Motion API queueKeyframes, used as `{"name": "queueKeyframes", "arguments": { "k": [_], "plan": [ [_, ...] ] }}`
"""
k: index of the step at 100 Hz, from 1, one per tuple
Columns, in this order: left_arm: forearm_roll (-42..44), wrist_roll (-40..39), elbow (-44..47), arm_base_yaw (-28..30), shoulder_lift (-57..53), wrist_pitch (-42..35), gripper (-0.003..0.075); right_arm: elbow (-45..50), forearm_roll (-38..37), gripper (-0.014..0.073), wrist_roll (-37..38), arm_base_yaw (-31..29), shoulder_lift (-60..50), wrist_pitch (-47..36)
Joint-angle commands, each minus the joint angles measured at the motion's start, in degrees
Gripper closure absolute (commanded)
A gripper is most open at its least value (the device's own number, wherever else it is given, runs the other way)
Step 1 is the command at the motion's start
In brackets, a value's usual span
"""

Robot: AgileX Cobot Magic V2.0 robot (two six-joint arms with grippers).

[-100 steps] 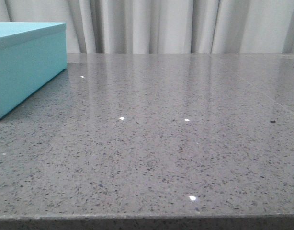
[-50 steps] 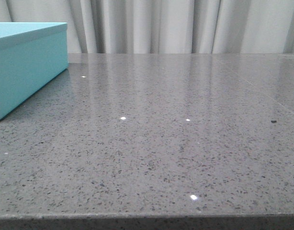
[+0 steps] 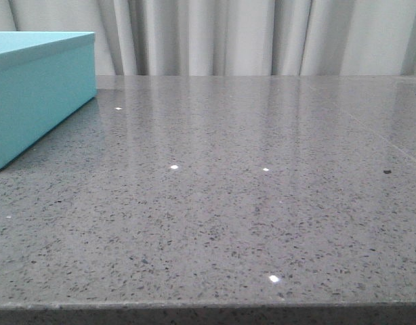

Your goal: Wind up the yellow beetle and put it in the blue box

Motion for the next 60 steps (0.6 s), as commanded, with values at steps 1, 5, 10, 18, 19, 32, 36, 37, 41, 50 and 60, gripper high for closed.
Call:
{"name": "queueKeyframes", "arguments": {
  "k": [1, 5, 10, 18, 19, 32, 36, 37, 41, 50, 60],
  "plan": [
    [-0.44, -0.60, 1.25, 0.06, -1.97, -4.17, 0.0739, -1.43, -0.61, 0.0661, -0.43, 0.07, 0.55, -4.63],
    [-0.44, -0.60, 1.25, 0.06, -1.97, -4.17, 0.0738, -1.43, -1.65, 0.0661, -0.79, 0.07, 0.55, -4.68],
    [-0.44, -0.60, 1.25, 0.06, -1.97, -4.17, 0.0739, -1.43, -3.04, 0.0661, -0.79, -0.04, 0.55, -4.87],
    [-0.44, -0.60, 1.25, 0.06, -1.97, -4.17, 0.0739, -1.43, -3.18, 0.0661, -0.79, -0.03, 0.55, -4.76],
    [-0.44, -0.60, 1.25, 0.06, -1.97, -4.17, 0.0739, -1.43, -3.18, 0.0661, -0.79, -0.03, 0.55, -4.76],
    [-0.44, -0.60, 1.25, 0.06, -1.97, -4.17, 0.0739, -1.43, -3.18, 0.0661, -0.79, -0.03, 0.55, -4.76],
    [-0.44, -0.60, 1.25, 0.06, -1.97, -4.17, 0.0739, -1.43, -3.18, 0.0661, -0.79, -0.03, 0.55, -4.76],
    [-0.44, -0.60, 1.25, 0.06, -1.97, -4.17, 0.0739, -1.43, -3.18, 0.0661, -0.79, -0.03, 0.55, -4.76],
    [-0.44, -0.60, 1.25, 0.06, -1.97, -4.17, 0.0739, -1.21, -3.38, 0.0661, -0.79, -0.03, 0.55, -4.92],
    [-0.44, -0.60, 1.25, 0.06, -1.97, -4.17, 0.0739, -0.11, -5.62, 0.0661, -0.79, -0.47, 0.07, -5.04],
    [-0.44, -0.60, 1.25, 0.06, -1.97, -4.17, 0.0739, 1.85, -7.37, 0.0661, -0.79, -1.80, -1.02, -4.99]
  ]
}}
